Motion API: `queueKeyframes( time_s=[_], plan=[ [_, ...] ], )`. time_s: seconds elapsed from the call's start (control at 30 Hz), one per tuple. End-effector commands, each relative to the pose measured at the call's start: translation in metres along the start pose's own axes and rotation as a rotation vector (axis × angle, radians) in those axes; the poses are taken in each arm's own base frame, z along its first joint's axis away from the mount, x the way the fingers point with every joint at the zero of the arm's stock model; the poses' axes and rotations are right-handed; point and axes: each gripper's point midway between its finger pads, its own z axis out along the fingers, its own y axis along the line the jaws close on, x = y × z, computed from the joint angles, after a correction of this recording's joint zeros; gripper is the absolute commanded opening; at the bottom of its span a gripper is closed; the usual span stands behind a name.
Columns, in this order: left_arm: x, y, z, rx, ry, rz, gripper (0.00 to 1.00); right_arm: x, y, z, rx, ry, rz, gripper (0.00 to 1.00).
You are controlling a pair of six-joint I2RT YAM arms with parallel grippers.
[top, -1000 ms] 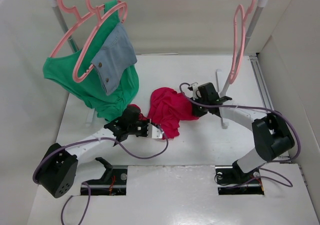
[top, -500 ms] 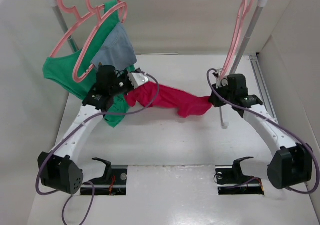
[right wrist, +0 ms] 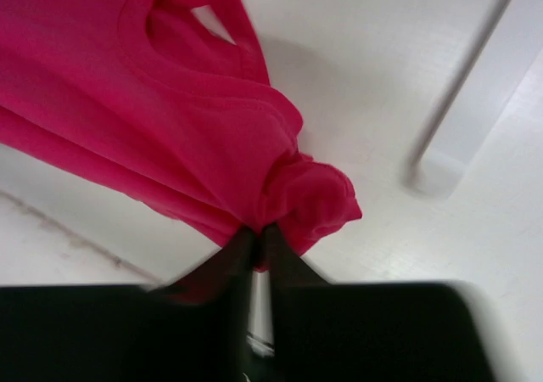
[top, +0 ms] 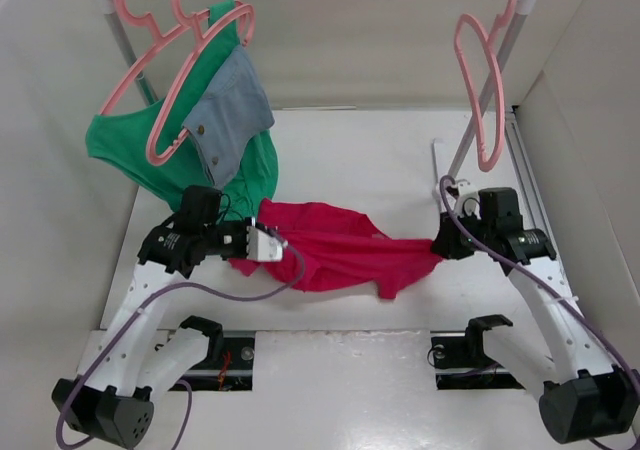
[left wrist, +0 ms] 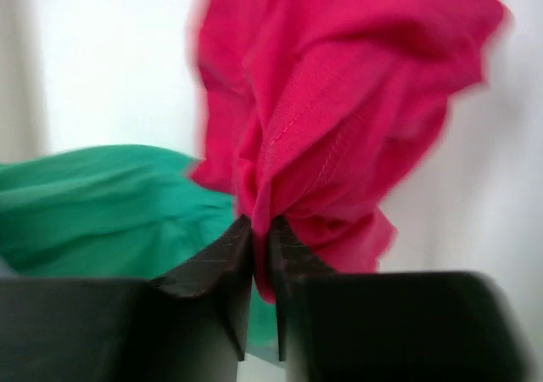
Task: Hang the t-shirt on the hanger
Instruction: Move the tshirt to the center of the board, then grab a hanger with the right arm
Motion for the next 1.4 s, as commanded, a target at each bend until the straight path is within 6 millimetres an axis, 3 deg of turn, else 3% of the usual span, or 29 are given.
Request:
queueKeyframes(
  time_s=[0.0,0.03,0.07,0.13,0.17,0.3,0.43,0.53,0.57,0.67,0.73,0.77,0.8,0.87,0.9,0.93,1.03,1.07,1.13,1.17,1.2,1.27,1.3,1.37],
  plan=[
    [0.029,-0.08,-0.009,0.318,0.065,0.117,0.13,0.042,0.011,-0.006,-0.045,0.106,0.086,0.26],
    [0.036,-0.092,-0.008,0.375,0.08,0.133,0.6,0.044,0.01,-0.007,-0.032,0.103,0.102,0.5],
    [0.043,-0.105,-0.008,0.419,0.101,0.126,0.76,0.046,0.007,-0.007,-0.005,0.098,0.11,0.75],
    [0.043,-0.112,-0.005,0.45,0.098,0.117,0.97,0.046,0.006,-0.01,0.006,0.075,0.11,0.85],
    [0.041,-0.113,-0.005,0.455,0.095,0.124,1.0,0.046,0.007,-0.01,0.006,0.075,0.12,0.89],
    [0.024,-0.101,0.006,0.388,0.014,0.062,1.0,0.044,0.002,-0.011,0.032,0.075,0.109,0.93],
    [-0.001,-0.043,0.028,0.151,-0.083,-0.073,0.99,0.037,0.003,-0.007,0.012,0.065,0.096,0.93],
    [-0.015,-0.031,0.039,0.108,-0.13,-0.239,0.88,0.035,0.009,-0.001,-0.015,0.074,0.077,0.91],
    [-0.024,-0.017,0.044,0.063,-0.157,-0.245,0.85,0.037,0.009,0.001,-0.013,0.087,0.073,0.9],
    [-0.036,-0.008,0.062,0.011,-0.147,-0.332,0.79,0.038,0.012,0.012,-0.014,0.121,0.032,0.89],
    [-0.046,-0.018,0.079,0.028,-0.119,-0.331,0.79,0.034,0.02,0.022,-0.032,0.147,-0.015,0.89],
    [-0.041,-0.014,0.084,-0.019,-0.068,-0.364,0.79,0.033,0.021,0.025,-0.016,0.162,-0.037,0.89],
    [-0.046,-0.01,0.089,-0.042,-0.074,-0.366,0.79,0.03,0.033,0.03,-0.038,0.171,-0.091,0.89],
    [-0.044,-0.005,0.098,-0.073,-0.053,-0.406,0.84,0.008,0.045,0.035,-0.046,0.166,-0.211,0.89],
    [-0.05,0.006,0.099,-0.114,-0.076,-0.424,0.85,0.001,0.056,0.035,-0.072,0.165,-0.263,0.89],
    [-0.049,0.01,0.102,-0.13,-0.074,-0.44,0.86,-0.019,0.075,0.032,-0.101,0.139,-0.338,0.89],
    [-0.055,0.023,0.105,-0.174,-0.109,-0.44,0.88,-0.055,0.102,0.021,-0.15,0.07,-0.491,0.89],
    [-0.053,0.025,0.107,-0.182,-0.108,-0.471,0.88,-0.082,0.116,0.005,-0.174,0.005,-0.542,0.89],
    [-0.055,0.035,0.107,-0.204,-0.138,-0.505,0.86,-0.108,0.125,-0.012,-0.179,-0.058,-0.559,0.9],
    [-0.056,0.037,0.107,-0.203,-0.156,-0.519,0.78,-0.12,0.13,-0.022,-0.181,-0.093,-0.563,0.9],
    [-0.057,0.041,0.106,-0.21,-0.172,-0.539,0.73,-0.144,0.136,-0.044,-0.173,-0.177,-0.579,0.9],
    [-0.066,0.045,0.105,-0.208,-0.216,-0.525,0.65,-0.171,0.14,-0.066,-0.164,-0.264,-0.601,0.91],
    [-0.067,0.042,0.105,-0.202,-0.228,-0.521,0.63,-0.194,0.145,-0.092,-0.156,-0.35,-0.61,0.91],
    [-0.07,0.035,0.108,-0.167,-0.248,-0.505,0.62,-0.22,0.148,-0.124,-0.134,-0.45,-0.639,0.91]
  ],
)
